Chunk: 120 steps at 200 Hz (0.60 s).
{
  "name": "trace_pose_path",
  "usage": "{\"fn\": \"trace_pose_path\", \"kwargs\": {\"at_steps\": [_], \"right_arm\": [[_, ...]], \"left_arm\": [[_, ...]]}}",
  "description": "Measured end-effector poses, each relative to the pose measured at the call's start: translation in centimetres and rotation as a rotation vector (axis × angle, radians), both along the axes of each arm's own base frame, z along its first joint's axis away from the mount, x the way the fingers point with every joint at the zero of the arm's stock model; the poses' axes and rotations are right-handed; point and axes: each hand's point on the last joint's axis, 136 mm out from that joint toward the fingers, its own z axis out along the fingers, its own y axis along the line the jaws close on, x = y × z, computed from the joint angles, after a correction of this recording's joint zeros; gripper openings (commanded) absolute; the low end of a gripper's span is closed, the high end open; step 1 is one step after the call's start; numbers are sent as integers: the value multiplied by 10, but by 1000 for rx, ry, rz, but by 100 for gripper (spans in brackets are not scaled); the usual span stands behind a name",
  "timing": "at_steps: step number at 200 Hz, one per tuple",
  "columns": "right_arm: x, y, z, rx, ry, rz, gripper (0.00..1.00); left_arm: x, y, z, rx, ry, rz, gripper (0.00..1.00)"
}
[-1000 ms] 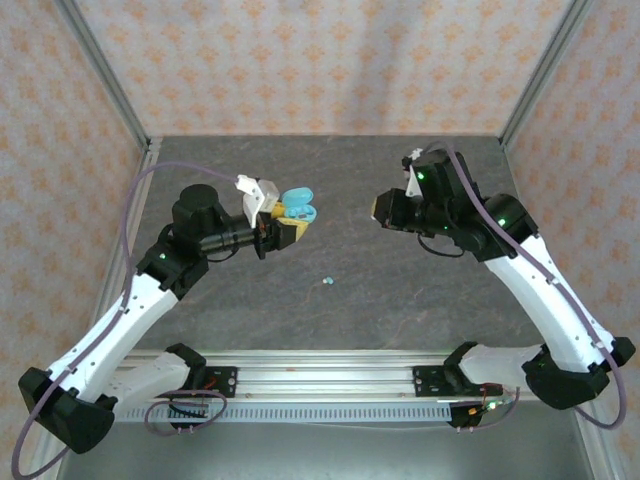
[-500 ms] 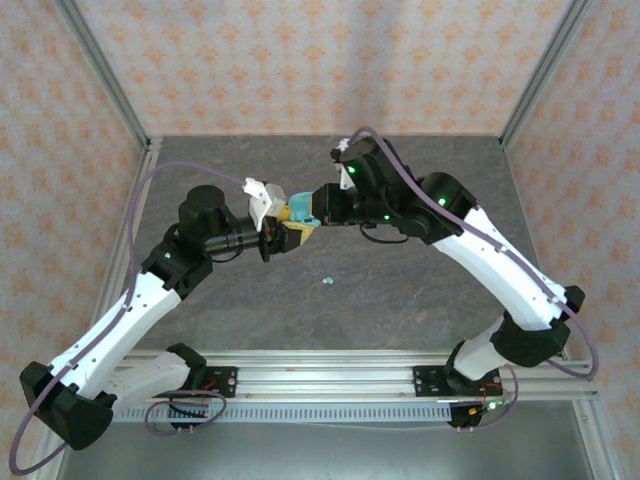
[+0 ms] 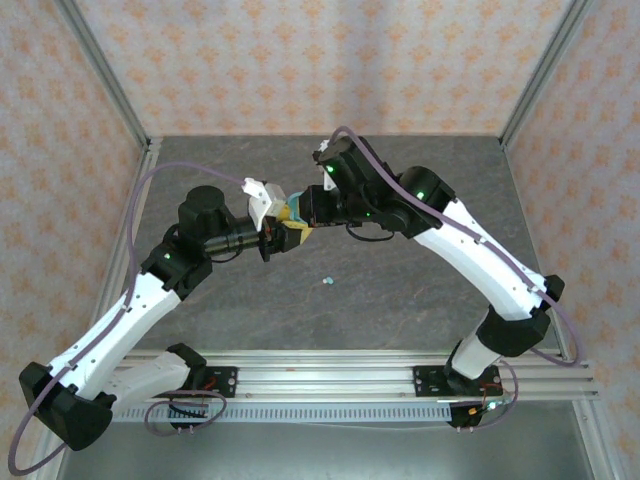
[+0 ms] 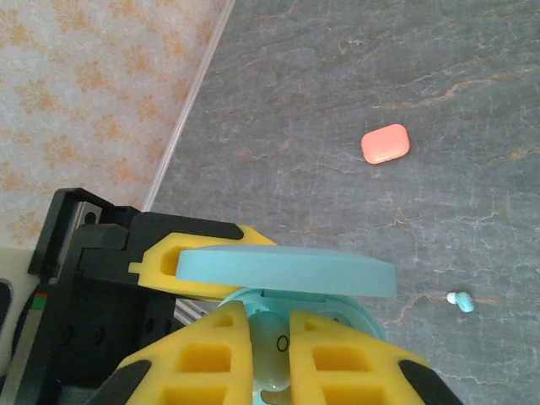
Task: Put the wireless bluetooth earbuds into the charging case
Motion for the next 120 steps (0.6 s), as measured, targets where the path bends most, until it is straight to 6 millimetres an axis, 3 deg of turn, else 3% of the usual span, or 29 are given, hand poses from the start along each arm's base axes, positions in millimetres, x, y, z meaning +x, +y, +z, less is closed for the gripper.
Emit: {"fn": "trace_pose_path", "kwargs": {"at_steps": [120], "right_arm": [[-1,11,-5,-29,16,16,20]], "left_arm": [[-1,-1,-1,5,1,0,0]]}}
